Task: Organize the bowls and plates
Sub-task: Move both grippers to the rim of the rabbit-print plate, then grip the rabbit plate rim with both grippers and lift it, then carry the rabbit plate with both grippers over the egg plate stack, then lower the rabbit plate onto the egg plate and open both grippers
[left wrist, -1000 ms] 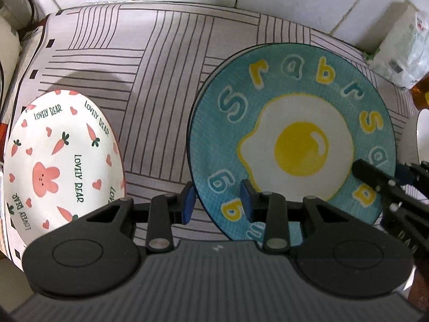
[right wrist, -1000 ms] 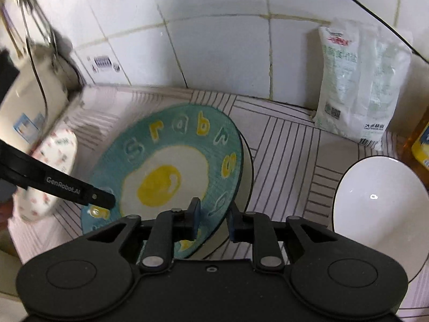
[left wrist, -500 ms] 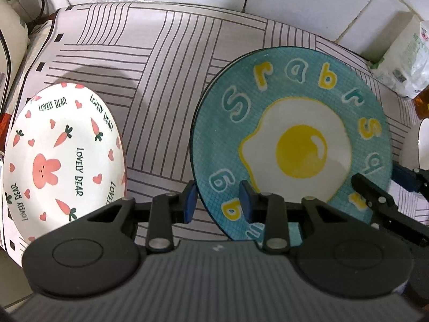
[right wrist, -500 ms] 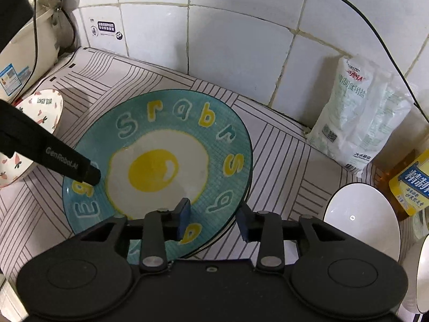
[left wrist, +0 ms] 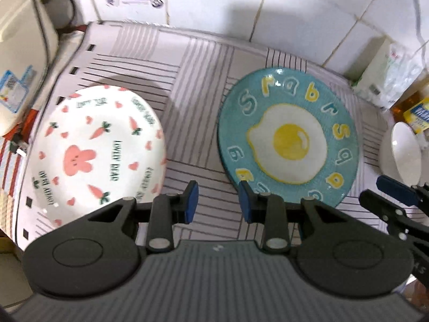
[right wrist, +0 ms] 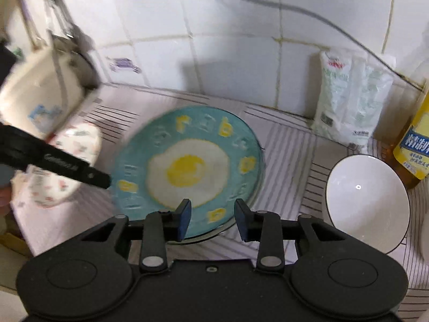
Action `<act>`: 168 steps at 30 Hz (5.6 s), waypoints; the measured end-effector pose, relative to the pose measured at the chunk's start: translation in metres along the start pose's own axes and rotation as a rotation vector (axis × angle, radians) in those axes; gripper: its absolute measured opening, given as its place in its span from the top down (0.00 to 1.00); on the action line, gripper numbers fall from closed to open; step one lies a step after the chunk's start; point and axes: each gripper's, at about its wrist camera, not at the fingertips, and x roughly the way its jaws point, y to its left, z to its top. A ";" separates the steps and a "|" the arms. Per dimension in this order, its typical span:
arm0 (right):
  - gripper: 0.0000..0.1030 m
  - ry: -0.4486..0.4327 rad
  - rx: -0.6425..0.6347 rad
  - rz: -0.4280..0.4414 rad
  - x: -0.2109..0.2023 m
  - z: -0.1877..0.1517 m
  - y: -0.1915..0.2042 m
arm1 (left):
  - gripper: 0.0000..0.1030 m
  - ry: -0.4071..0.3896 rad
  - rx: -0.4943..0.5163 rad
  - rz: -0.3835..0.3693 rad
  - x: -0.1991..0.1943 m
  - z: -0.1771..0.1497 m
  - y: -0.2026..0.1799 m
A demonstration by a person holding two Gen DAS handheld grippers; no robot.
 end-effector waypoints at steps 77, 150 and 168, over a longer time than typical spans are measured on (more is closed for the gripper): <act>0.82 -0.087 0.363 0.090 0.130 -0.038 0.190 | 0.68 0.078 0.303 -0.118 0.050 0.028 0.228; 0.80 -0.210 0.587 -0.133 0.040 -0.054 0.029 | 0.66 0.160 0.724 -0.271 0.070 0.098 -0.021; 0.70 -0.020 0.599 -0.247 0.054 -0.028 0.031 | 0.65 0.161 0.718 -0.170 0.072 0.090 -0.031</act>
